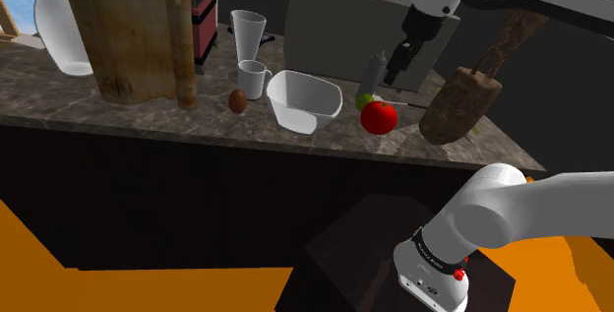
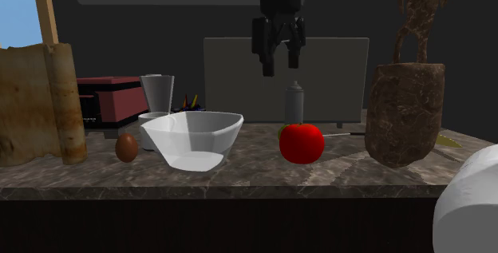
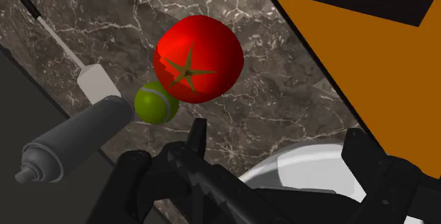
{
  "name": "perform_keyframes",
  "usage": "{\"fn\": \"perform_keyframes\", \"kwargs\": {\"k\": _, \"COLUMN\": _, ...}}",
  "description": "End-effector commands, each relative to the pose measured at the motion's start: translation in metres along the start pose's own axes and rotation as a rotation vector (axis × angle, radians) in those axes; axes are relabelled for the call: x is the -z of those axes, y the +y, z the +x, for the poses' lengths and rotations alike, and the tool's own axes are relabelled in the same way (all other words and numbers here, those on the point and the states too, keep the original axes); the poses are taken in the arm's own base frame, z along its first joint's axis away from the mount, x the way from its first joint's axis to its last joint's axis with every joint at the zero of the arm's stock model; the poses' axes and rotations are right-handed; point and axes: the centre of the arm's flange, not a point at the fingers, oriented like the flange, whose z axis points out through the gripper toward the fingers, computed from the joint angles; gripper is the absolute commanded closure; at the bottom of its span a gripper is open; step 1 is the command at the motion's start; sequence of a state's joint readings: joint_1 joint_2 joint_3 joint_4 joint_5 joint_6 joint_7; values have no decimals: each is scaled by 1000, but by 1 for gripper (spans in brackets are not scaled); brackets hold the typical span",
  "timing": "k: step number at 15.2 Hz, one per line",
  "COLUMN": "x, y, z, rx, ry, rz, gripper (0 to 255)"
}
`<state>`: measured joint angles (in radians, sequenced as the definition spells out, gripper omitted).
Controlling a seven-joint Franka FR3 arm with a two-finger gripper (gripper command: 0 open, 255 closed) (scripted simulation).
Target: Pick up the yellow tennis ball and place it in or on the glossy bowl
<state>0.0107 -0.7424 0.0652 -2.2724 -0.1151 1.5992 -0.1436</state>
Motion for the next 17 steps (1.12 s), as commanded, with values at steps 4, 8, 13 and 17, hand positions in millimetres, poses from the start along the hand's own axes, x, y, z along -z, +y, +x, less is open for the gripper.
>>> {"fn": "perform_keyframes", "kwargs": {"k": 4, "x": -26, "y": 32, "z": 8, "rx": 41, "ry": 9, "rz": 26, "gripper": 0}}
{"fn": "perform_keyframes", "kwargs": {"k": 8, "x": -63, "y": 73, "z": 21, "rx": 96, "ry": 21, "rz": 62, "gripper": 0}}
{"fn": "perform_keyframes", "kwargs": {"k": 13, "x": -110, "y": 122, "z": 41, "rx": 164, "ry": 36, "rz": 106, "gripper": 0}}
{"fn": "perform_keyframes", "kwargs": {"k": 17, "x": -149, "y": 158, "z": 59, "rx": 219, "ry": 47, "rz": 141, "gripper": 0}}
